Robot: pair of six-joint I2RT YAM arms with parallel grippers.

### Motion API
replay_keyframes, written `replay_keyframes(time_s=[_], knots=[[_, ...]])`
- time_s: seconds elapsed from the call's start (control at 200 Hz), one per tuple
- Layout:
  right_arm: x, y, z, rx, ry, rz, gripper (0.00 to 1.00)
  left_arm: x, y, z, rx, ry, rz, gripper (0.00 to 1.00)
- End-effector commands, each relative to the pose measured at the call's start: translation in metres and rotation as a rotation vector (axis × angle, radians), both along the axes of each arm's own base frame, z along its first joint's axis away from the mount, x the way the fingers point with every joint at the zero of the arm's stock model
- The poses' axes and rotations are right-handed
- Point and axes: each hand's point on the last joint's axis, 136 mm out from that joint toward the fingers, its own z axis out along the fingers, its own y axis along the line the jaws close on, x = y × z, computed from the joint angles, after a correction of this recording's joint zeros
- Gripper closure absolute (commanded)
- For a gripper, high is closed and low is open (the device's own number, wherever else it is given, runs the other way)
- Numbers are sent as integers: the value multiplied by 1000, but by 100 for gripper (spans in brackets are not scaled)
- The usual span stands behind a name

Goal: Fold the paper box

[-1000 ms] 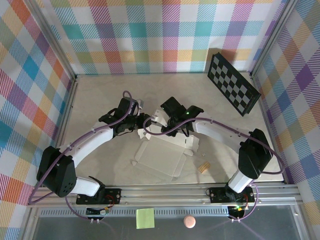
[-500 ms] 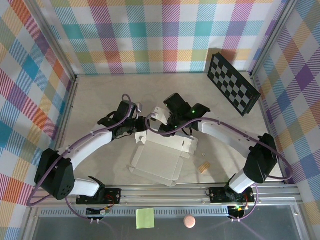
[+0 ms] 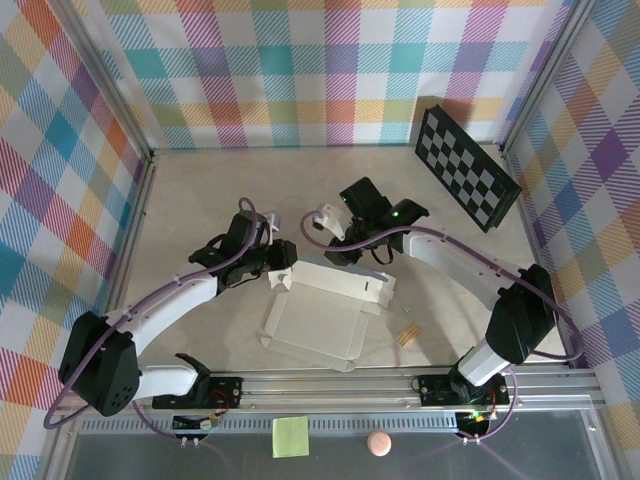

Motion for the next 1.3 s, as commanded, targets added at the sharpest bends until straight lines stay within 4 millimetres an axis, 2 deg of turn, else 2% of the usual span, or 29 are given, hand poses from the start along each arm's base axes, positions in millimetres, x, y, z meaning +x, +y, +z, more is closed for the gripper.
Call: replay_keyframes(time_s=[0.0, 0.16, 0.6, 0.715, 0.78, 0.895, 1.01, 1.11, 1.175, 1.23, 1.295], knots=[[-9, 0, -13, -21, 76, 16, 67, -11, -2, -5, -17, 8, -18, 72], [-21, 4, -21, -2, 146, 45, 67, -16, -1, -2, -31, -12, -21, 72], [-37, 2, -50, -16, 245, 60, 69, -24, 2, -4, -46, -24, -22, 72], [-38, 1, -56, -22, 251, 54, 72, -24, 3, 3, -52, -44, -20, 72], [-38, 1, -56, -20, 247, 52, 73, -24, 6, 14, -54, -82, -14, 71], [-37, 1, -57, -19, 247, 50, 75, -24, 19, 37, -34, -170, 13, 67], [-37, 1, -58, -19, 245, 49, 75, -25, 42, 50, 35, -248, 77, 63], [-37, 2, -58, -17, 247, 49, 76, -30, 73, 39, 145, -244, 175, 53], [-37, 2, -58, -16, 248, 47, 76, -33, 87, 31, 208, -238, 211, 51], [-37, 2, -58, -15, 246, 47, 76, -35, 90, 23, 243, -227, 199, 51], [-36, 2, -58, -16, 244, 47, 76, -38, 84, 15, 248, -234, 143, 51]])
